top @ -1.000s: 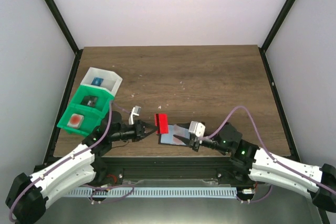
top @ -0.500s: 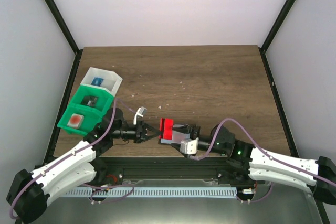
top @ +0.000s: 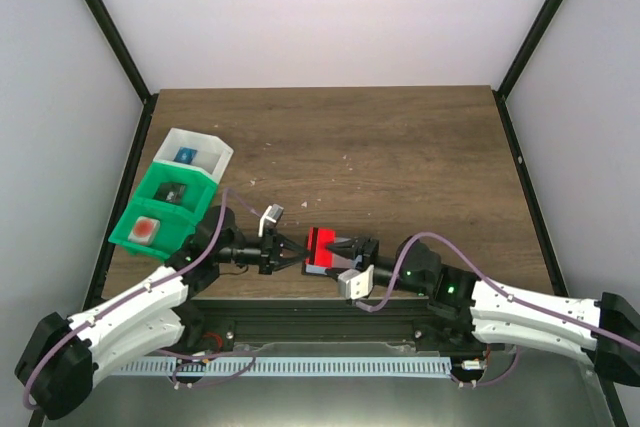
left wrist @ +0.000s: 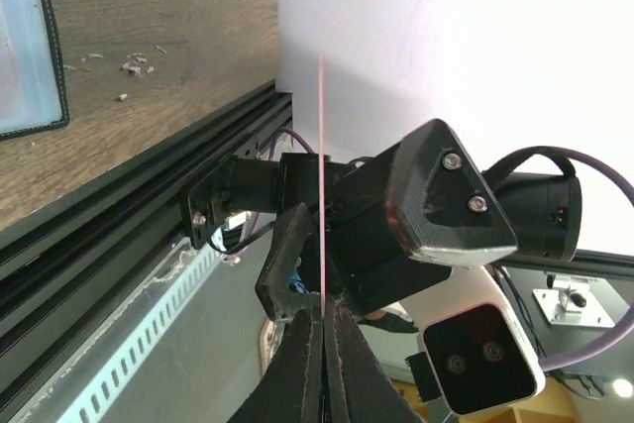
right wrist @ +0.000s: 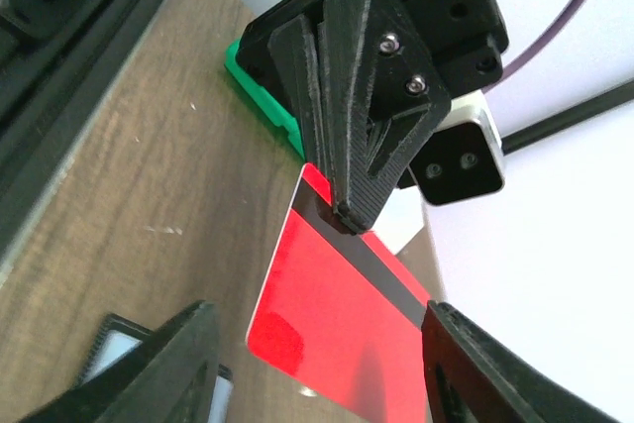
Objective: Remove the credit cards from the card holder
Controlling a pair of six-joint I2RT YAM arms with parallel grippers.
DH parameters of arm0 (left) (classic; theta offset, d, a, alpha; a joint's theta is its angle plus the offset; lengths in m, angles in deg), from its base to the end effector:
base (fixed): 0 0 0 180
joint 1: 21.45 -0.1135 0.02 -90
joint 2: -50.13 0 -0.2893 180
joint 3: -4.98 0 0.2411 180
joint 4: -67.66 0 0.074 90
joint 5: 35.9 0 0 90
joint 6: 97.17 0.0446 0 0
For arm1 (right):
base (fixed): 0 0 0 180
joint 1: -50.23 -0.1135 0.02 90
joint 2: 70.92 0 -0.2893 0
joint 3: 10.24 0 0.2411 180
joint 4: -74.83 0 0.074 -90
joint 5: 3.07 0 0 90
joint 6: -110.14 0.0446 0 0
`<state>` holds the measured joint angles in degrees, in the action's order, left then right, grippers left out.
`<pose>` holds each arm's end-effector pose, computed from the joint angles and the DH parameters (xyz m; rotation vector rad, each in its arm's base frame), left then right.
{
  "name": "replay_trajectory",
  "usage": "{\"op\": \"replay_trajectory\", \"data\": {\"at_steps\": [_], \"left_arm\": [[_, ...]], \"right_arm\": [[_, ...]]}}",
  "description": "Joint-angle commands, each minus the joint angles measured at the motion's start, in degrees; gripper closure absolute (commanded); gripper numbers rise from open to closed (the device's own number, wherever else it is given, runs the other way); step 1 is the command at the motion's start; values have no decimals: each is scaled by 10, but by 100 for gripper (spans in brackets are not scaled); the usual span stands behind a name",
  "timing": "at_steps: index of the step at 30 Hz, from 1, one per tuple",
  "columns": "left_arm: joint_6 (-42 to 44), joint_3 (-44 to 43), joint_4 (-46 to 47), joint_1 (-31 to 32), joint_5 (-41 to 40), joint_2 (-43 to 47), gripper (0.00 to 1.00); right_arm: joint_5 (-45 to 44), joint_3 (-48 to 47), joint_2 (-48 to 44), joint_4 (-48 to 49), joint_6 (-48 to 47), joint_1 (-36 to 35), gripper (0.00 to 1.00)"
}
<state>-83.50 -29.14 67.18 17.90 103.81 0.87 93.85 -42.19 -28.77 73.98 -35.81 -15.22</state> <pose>0.1045 -0.1296 0.2420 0.0366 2.3939 -2.0078 0.0611 0.1468 0.2423 -1.5827 0.7874 0.2268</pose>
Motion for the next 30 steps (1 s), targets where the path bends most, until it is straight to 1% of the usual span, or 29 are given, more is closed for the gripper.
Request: {"op": "replay_trajectory", "data": {"at_steps": [1, 4, 7, 10, 12, 14, 16, 18, 20, 22, 24, 27, 30], "left_arm": [[-17, 1, 23, -2, 9, -1, 100], [-33, 6, 32, -2, 14, 0, 100], [-54, 12, 53, -2, 14, 8, 99], [-55, 11, 52, -3, -9, 30, 73], [-33, -2, 18, -4, -38, 51, 59], [25, -23, -39, -7, -78, 73, 48], [93, -61, -124, -8, -137, 90, 44], [166, -103, -204, -8, -203, 102, 43], [232, -140, -272, -7, -265, 111, 42], [282, -172, -317, -7, -317, 118, 42], [317, -192, -348, -8, -353, 123, 42], [346, -220, -382, -7, -375, 128, 42], [375, -231, -390, -8, -349, 133, 42]], "right_arm": [[-34, -19, 7, 35, -35, -5, 52], [-34, -16, 8, 54, -39, -6, 72], [-29, -17, 7, 63, -35, -8, 98], [-23, -24, 5, 58, 9, -11, 100], [-21, -31, 1, 57, 80, -11, 99], [-14, -44, -1, 50, 186, -10, 99], [-33, -63, -1, 45, 322, -11, 99], [-64, -84, 3, 24, 471, -11, 100], [-73, -88, 9, 28, 574, -11, 99], [-65, -89, 19, 40, 677, -10, 100], [-54, -95, 35, 48, 757, -10, 100], [-35, -105, 60, 73, 839, -10, 100], [-22, -110, 73, 102, 885, -10, 100]]}}
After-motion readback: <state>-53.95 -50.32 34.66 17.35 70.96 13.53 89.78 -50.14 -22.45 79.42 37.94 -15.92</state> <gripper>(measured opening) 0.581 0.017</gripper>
